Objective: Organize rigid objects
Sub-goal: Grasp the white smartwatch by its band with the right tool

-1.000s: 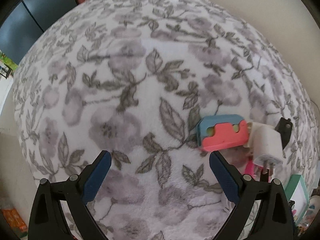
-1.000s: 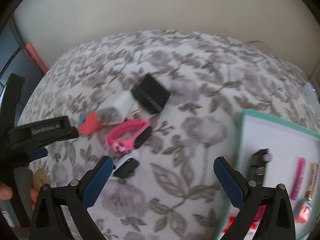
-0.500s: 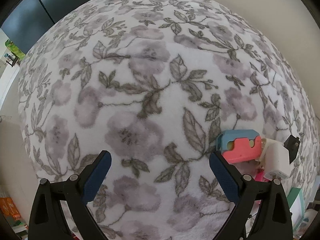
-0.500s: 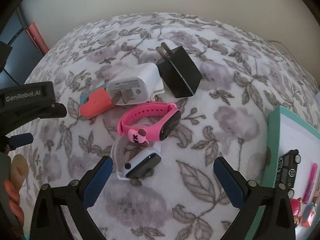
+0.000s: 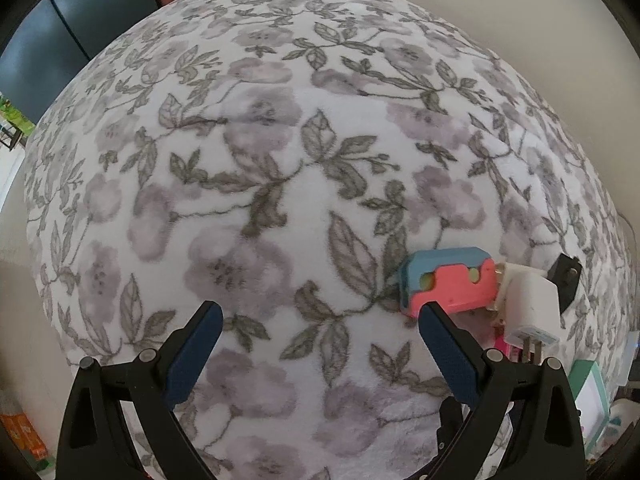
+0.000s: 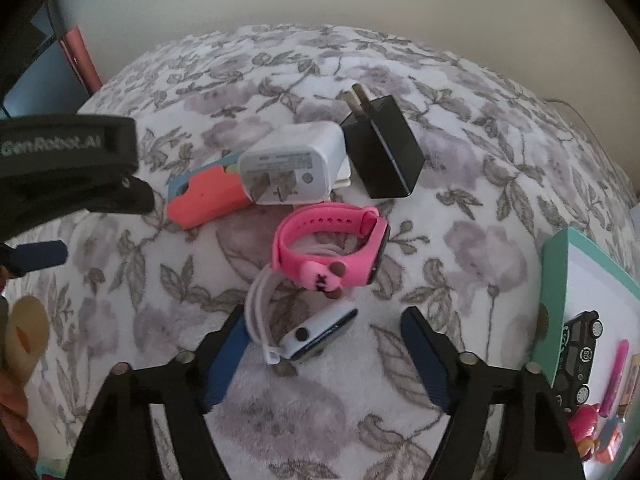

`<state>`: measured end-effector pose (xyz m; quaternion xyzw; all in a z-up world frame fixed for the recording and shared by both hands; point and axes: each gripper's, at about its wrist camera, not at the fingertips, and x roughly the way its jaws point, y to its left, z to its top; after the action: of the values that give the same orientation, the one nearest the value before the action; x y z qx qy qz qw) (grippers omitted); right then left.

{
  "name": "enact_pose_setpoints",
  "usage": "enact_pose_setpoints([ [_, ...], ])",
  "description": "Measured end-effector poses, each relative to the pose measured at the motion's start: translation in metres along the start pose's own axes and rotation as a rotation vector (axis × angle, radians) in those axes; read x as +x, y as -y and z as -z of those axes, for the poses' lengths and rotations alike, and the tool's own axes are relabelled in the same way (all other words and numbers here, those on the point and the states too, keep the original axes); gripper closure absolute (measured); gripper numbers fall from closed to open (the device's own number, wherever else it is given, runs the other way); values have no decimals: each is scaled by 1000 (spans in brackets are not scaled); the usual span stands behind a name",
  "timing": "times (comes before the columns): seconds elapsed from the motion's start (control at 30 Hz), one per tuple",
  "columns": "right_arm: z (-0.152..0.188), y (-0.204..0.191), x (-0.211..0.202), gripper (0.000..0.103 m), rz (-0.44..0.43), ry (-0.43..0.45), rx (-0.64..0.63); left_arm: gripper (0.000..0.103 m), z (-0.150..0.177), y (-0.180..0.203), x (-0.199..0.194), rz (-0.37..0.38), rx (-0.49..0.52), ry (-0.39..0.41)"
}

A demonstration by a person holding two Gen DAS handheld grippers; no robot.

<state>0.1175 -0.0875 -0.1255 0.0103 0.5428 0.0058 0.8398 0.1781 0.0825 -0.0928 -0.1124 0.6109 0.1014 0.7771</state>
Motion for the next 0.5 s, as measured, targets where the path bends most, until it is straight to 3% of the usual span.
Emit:
enact_pose_setpoints([
  [0.17, 2, 7, -2, 47, -33, -3, 16, 5, 5, 19, 3, 78, 26, -44],
  [0.5, 8, 38, -10, 61, -67, -14, 58, 5, 21, 60, -1, 134, 112, -79],
])
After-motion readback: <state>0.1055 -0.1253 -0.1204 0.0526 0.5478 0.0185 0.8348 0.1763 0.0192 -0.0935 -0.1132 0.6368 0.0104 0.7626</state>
